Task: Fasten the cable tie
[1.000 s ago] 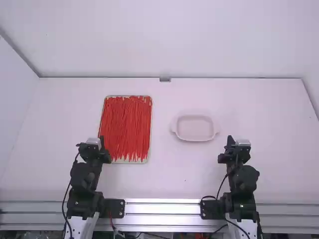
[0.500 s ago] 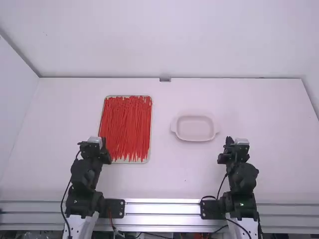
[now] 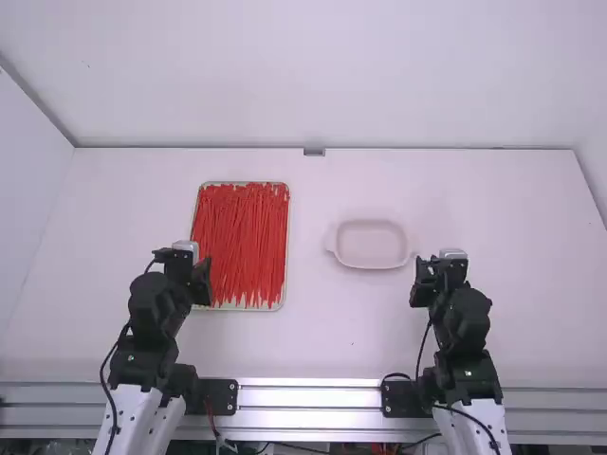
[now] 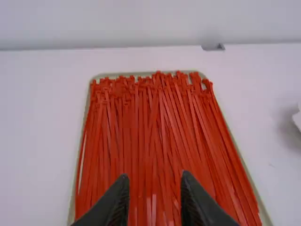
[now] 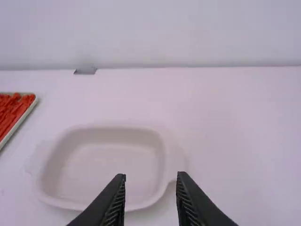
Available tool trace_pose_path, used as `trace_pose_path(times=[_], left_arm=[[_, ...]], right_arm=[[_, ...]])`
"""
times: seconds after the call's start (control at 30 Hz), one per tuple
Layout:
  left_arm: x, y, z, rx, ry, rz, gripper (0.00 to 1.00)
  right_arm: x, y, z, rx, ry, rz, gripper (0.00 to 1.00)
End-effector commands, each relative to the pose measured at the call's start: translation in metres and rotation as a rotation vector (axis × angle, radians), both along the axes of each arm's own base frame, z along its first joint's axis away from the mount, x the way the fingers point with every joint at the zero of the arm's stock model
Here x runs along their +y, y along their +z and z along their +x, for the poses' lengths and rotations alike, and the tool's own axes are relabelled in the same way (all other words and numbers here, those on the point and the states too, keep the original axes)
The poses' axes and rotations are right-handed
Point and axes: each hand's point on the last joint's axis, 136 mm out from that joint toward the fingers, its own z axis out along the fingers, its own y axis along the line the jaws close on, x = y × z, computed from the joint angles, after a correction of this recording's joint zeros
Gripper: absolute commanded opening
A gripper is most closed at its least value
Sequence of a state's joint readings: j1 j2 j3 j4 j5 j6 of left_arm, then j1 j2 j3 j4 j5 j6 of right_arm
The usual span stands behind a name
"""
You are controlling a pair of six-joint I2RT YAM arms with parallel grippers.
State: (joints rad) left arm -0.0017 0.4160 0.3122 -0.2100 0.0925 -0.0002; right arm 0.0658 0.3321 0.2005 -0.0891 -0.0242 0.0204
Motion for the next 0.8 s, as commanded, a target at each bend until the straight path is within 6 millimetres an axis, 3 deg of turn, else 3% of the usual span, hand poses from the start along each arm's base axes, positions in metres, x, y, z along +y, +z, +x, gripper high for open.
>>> trace_pose_path(times=[0.0, 0.47, 0.77], left_arm=[[-0.006, 0.015, 0.006, 0.014, -0.040, -0.009, 0.32], [-0.023, 0.027, 0.042, 0.277, -0.113, -0.112, 0.60], [-0.032, 0.021, 0.068, 0.454, -0.155, -0.166, 0.77]], right_arm=[[0.007, 0.018, 0.005, 0.005, 0.025, 0.015, 0.32], [0.036, 0.020, 0.028, 0.216, 0.114, 0.034, 0.60], [0.056, 0.011, 0.042, 0.370, 0.155, 0.050, 0.77]])
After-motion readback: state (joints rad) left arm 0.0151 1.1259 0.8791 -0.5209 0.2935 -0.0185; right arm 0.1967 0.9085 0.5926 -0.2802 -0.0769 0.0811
